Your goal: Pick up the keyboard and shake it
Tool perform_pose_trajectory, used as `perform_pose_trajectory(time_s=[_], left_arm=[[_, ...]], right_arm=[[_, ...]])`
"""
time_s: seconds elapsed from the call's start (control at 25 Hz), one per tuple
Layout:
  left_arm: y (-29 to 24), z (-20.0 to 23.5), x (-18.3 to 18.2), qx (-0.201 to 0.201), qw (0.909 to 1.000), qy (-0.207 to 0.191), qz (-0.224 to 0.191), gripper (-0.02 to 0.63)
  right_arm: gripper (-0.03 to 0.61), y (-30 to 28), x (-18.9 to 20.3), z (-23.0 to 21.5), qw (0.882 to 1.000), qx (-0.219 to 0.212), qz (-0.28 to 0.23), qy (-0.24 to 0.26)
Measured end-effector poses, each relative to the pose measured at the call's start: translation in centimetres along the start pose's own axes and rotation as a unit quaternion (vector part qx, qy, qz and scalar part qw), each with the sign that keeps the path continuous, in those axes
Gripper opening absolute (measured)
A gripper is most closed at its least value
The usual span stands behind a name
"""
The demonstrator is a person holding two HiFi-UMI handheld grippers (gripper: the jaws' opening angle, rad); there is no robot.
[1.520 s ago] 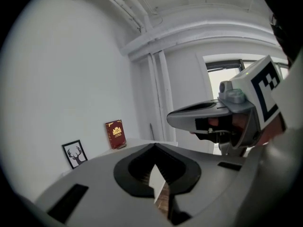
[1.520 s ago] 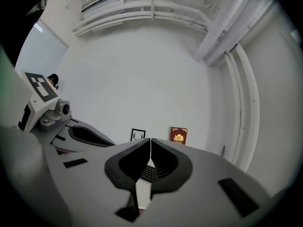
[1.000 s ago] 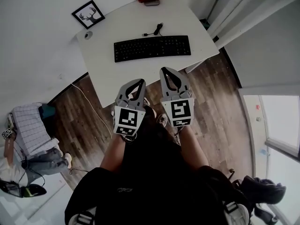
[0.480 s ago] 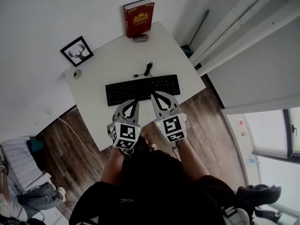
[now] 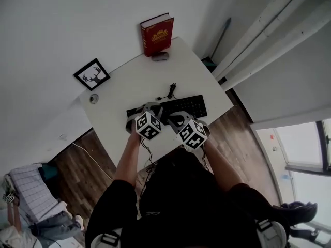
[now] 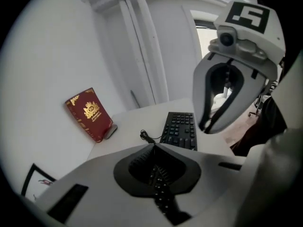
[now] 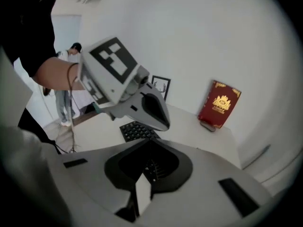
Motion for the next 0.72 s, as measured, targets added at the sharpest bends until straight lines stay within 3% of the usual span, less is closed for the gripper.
perform_pose_trajectory(time_s=[0.08, 0.12, 0.16, 0.2, 0.24, 0.36, 0.52, 0.6, 0.72], left_arm=[[-2.7, 1.7, 1.4, 0.056, 0.9973, -0.008, 0.047, 0.019], [-4.1, 2.2, 2.2, 0.103, 0.9916, -0.011, 0.078, 0.125], [-5.4, 2.2, 3.1, 0.158, 0.9811, -0.012, 0.112, 0.281], [-6.4, 1.9, 4.3, 0.211, 0.966, -0.014, 0.149, 0.365], [-7.1, 1.3, 5.7, 0.254, 0.9488, -0.015, 0.187, 0.392], [-8.6, 0.6, 8.8, 0.321, 0.9047, -0.029, 0.278, 0.434], [-9.4, 0.9, 9.7, 0.359, 0.8653, -0.039, 0.348, 0.446], [-9.5, 1.1, 9.5, 0.368, 0.8563, -0.036, 0.36, 0.443], [-9.6, 1.0, 9.4, 0.355, 0.8583, -0.047, 0.367, 0.376]], right_arm=[[0.023, -1.7, 1.4, -0.6, 0.998, -0.044, 0.017, -0.032], [0.024, -2.6, 2.1, -0.8, 0.997, -0.06, 0.028, -0.035], [0.025, -3.6, 2.9, -0.9, 0.996, -0.073, 0.041, -0.028], [0.025, -4.4, 3.8, -0.7, 0.995, -0.084, 0.055, -0.018], [0.026, -5.0, 4.7, -0.4, 0.993, -0.095, 0.069, -0.009], [0.04, -6.3, 6.5, -0.2, 0.986, -0.135, 0.095, 0.0], [0.081, -7.3, 7.6, -1.8, 0.98, -0.167, 0.109, -0.003], [0.087, -7.4, 8.2, -2.2, 0.977, -0.178, 0.116, -0.003], [0.087, -7.8, 9.3, -1.9, 0.972, -0.2, 0.124, -0.016]])
Point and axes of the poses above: the fingertips, and each gripper's own axes: y backward along the fingers, z to its left, x out of its underside, the point moved 7 cm from there along y, backward along the fingers, and after that the axes turned 9 degrees about -z, right-handed, at the moved point
